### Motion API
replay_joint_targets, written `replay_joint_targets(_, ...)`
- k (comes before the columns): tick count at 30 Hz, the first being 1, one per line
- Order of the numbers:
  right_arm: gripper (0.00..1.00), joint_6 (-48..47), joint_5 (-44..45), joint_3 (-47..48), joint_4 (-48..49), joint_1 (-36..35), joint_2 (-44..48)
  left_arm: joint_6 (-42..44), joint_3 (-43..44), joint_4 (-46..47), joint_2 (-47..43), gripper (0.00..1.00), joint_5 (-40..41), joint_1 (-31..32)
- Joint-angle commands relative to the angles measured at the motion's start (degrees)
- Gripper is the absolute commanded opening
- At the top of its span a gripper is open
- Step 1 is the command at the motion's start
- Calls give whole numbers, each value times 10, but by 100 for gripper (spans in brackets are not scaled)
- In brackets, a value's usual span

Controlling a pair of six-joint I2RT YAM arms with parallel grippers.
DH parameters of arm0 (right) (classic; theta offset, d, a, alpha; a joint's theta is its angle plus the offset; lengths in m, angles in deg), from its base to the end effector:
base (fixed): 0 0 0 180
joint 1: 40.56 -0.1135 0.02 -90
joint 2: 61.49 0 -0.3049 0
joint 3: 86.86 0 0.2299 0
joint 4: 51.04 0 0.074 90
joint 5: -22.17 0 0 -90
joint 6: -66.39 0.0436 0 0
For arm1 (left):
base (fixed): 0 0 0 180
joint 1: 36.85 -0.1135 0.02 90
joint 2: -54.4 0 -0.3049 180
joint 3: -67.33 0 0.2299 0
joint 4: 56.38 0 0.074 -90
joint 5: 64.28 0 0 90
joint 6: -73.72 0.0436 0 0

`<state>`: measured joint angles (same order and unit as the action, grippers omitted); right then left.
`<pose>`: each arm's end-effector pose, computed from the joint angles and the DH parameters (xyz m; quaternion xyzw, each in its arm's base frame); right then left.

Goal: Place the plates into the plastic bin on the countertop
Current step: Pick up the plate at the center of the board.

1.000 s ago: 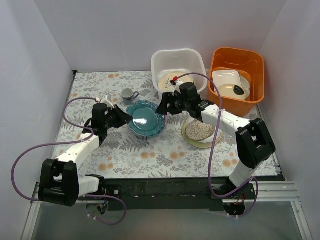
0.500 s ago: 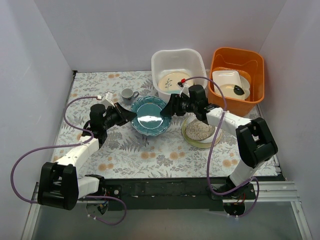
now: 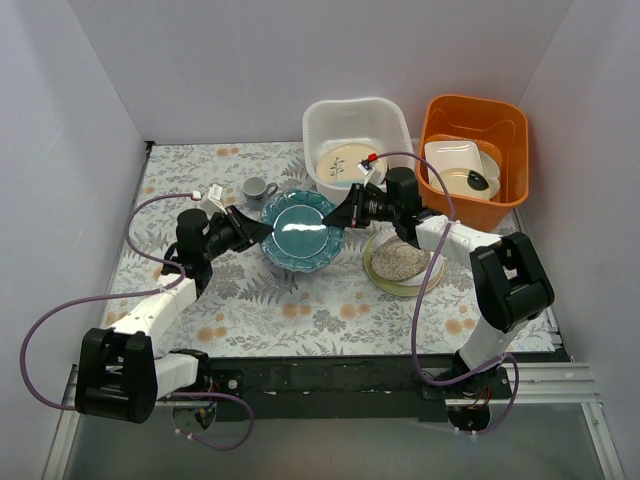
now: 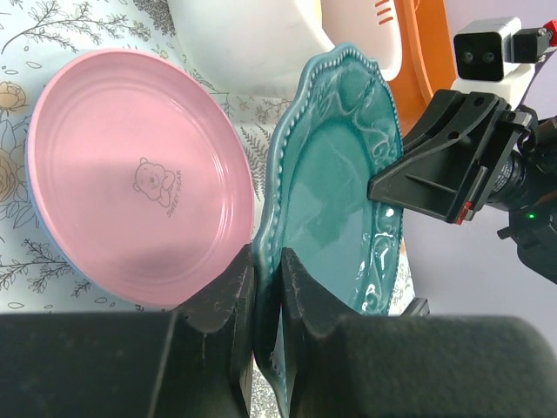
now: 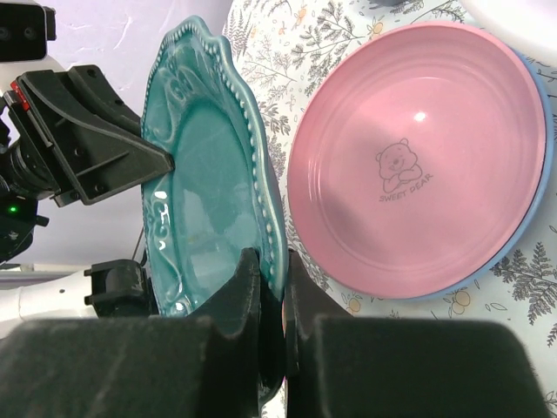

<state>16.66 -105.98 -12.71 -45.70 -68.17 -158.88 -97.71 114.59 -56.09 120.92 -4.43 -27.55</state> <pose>0.3185 0.1970 0.2919 -0.1069 0.7807 0.5297 0.3139 0.2147 -0.0574 0.2810 -0.3406 0.7243 -0.5479 0.2435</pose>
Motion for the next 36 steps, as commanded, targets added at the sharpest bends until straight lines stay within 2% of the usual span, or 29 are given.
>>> replay_joint_targets(1,1,-40,11,0,14,-19,5,-8,13,48,-31,0,0,9)
replay_joint_targets(11,1,-46,15,4,1,-18,11,4,31,37,-3,0,-3,10)
replay_joint_targets(17,1,-48,25,-3,-7,-18,28,7,43,44,25,16,-11,9)
replay_joint_targets(21,1,-50,26,-4,-11,-18,31,5,42,49,28,36,-16,9)
replay_joint_targets(22,1,-51,25,-2,-13,-18,31,5,40,48,26,44,-14,9)
replay_joint_targets(23,1,-52,23,-2,-15,-18,32,5,35,49,22,61,-11,10)
replay_joint_targets(25,1,-52,24,-3,-15,-19,32,9,35,37,18,77,-3,9)
replay_joint_targets(26,1,-52,24,-2,-16,-19,32,15,36,31,13,90,6,9)
replay_joint_targets(27,1,-52,23,-1,-16,-18,31,16,37,28,11,96,11,9)
replay_joint_targets(28,1,-52,22,0,-17,-17,31,16,35,25,9,98,14,10)
replay_joint_targets(36,1,-49,22,7,-14,-17,27,32,49,-2,19,98,28,9)
